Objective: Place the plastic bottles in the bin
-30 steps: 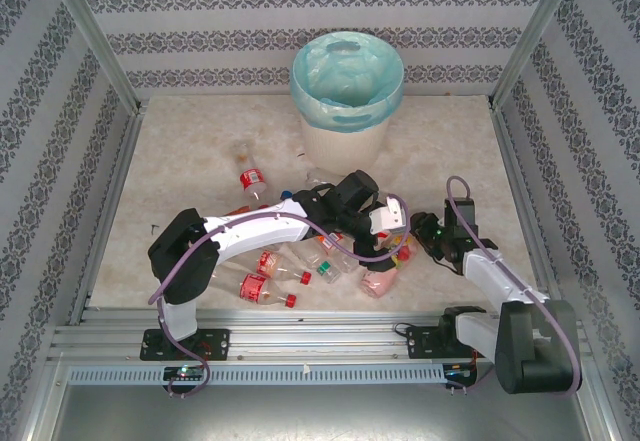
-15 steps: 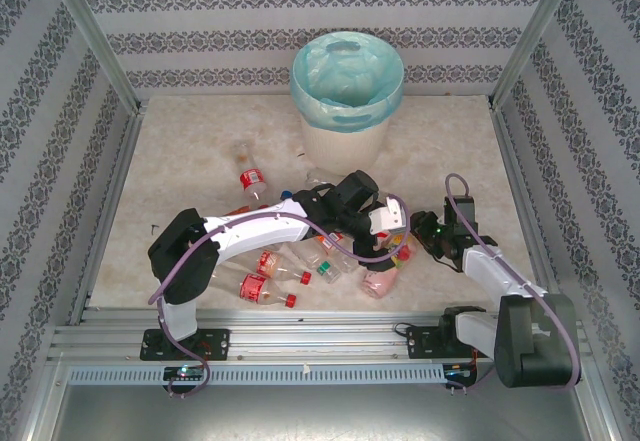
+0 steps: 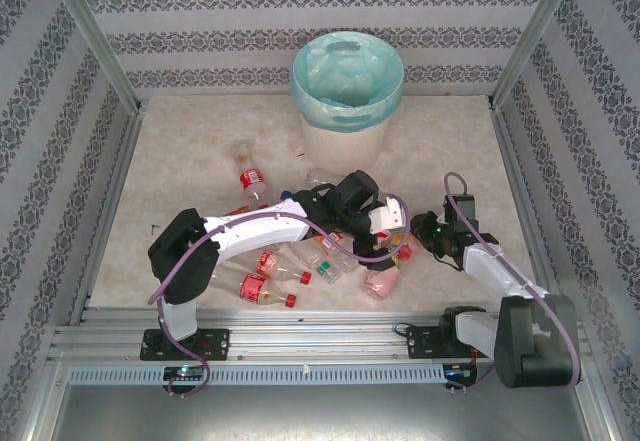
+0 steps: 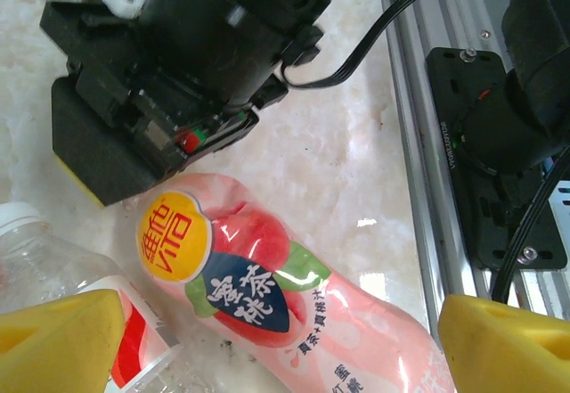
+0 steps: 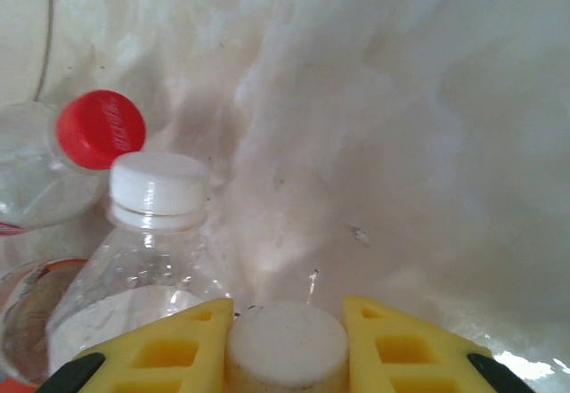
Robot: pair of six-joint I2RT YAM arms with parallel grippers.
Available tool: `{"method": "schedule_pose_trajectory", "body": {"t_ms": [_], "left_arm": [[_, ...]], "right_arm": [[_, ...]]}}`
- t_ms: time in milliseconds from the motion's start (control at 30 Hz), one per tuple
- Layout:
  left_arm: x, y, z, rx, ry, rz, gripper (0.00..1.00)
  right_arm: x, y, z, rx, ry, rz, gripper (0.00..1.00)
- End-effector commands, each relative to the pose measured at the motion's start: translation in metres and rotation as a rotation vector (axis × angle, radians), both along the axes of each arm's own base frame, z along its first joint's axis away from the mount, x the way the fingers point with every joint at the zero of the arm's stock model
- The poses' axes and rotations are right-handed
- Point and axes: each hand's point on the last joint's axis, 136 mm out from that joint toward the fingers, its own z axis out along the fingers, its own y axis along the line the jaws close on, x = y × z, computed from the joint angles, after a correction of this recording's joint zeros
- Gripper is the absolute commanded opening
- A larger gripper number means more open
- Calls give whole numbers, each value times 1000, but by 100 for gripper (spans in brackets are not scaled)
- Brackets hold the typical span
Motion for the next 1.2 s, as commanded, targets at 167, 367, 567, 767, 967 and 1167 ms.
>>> {"method": "schedule_pose_trajectory", "body": {"t_ms": [167,367,567,767,967,1167], "left_arm": [[21,5,89,-96,-129,106,92],[70,38,178,-258,-148,323,91],[145,86,237,-443,-7,553,89],[208,131,285,-498,-87,714,88],[251,174,290,-464,-57,839,86],[269,205,284,-447,-53,927,86]], "right_arm": [[2,-28,92,-188,-172,-33,12],[17,-24,220,-319,-442,-23,9],[47,32,367,-429,-791,95,9],[85,84,474,-480,-1077,124,8],[134,117,535,-555,-1260,100,6],[194,143,548,-691,-1334,68,3]]}}
